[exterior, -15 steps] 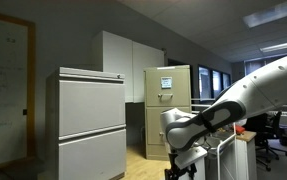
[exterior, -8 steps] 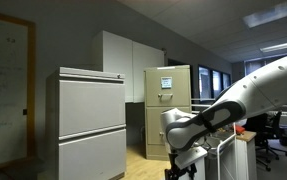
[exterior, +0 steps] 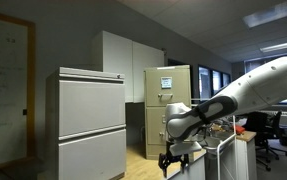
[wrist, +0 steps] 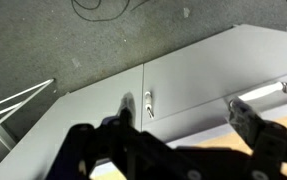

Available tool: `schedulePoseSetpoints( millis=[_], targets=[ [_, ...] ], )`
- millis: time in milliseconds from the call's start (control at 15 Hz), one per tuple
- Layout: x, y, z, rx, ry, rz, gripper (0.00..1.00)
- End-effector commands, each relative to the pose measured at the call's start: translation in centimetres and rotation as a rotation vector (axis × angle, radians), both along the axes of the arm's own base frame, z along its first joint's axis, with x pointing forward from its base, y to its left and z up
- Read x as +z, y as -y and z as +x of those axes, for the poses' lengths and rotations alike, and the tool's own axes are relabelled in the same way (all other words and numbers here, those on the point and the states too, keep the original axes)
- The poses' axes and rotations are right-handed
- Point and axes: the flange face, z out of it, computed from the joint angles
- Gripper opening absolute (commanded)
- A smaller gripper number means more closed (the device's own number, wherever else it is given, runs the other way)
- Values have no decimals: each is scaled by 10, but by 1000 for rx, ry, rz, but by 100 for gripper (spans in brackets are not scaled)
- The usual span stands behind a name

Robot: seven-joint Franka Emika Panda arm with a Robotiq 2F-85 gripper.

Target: Open the bottom drawer of the right cabinet

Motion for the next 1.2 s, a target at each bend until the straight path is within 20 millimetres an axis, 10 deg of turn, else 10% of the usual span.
schedulePoseSetpoints(
  millis=[0,600,1133],
  targets=[
    [33,26,37,-142,111,72,100],
    [95,114,118,-555,333,208,100],
    [99,197,170,-910,444,413,100]
  ],
)
